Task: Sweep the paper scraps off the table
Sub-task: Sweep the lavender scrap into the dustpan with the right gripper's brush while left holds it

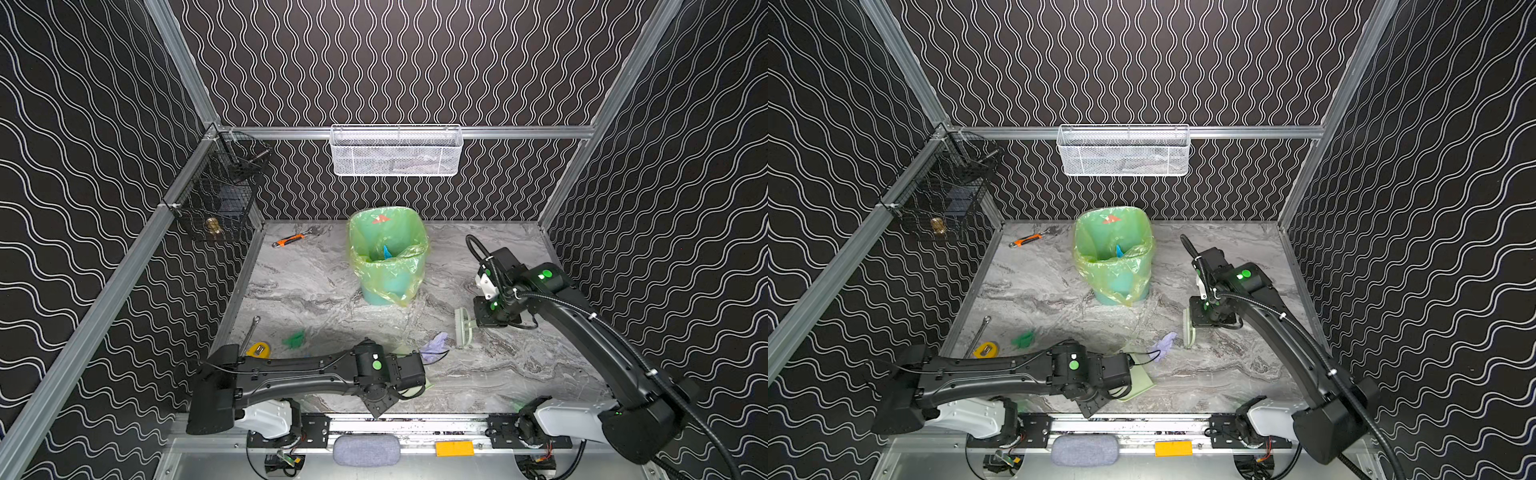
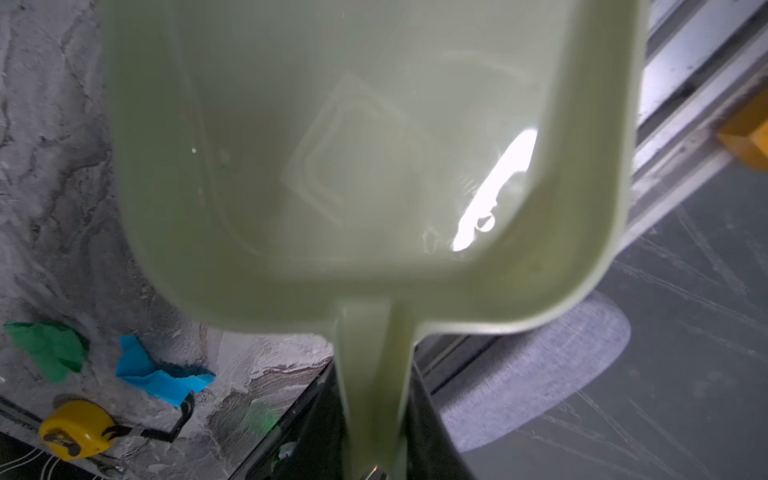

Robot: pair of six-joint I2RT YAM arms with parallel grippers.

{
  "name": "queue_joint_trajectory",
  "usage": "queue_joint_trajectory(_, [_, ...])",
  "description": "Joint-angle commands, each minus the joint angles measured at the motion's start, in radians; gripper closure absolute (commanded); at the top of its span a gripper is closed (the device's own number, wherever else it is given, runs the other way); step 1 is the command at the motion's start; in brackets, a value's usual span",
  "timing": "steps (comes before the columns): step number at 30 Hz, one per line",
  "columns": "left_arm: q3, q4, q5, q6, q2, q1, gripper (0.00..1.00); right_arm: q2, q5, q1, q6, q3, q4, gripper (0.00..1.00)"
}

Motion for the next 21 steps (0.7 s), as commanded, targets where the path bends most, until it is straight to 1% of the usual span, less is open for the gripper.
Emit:
queue_joint_trajectory(1, [-0.012, 0.082, 0.022, 0.002, 0.020, 0.020, 0.91, 0.044, 0.057, -0.001, -0.053, 0.027, -0.033, 1.00])
queue_joint_trajectory(4, [-0.010, 0.100, 0.045, 0.026, 0.058, 0.058, 0.91, 0.068, 0.047, 0.001, -0.064, 0.027, -0.015, 1.00])
queue_joint_trajectory(8, [-0.013, 0.130, 0.061, 0.051, 0.113, 0.072, 0.91, 0.097, 0.044, 0.001, -0.078, 0.028, 0.006, 1.00])
queue_joint_trajectory(17, [-0.021, 0.179, 0.007, 0.056, 0.165, 0.089, 0.92, 0.159, 0.025, 0.009, -0.108, 0.030, 0.032, 1.00])
queue_joint_trajectory(21, [-0.020, 0.205, 0.005, 0.073, 0.186, 0.101, 0.92, 0.181, 0.012, 0.029, -0.112, 0.033, 0.039, 1.00])
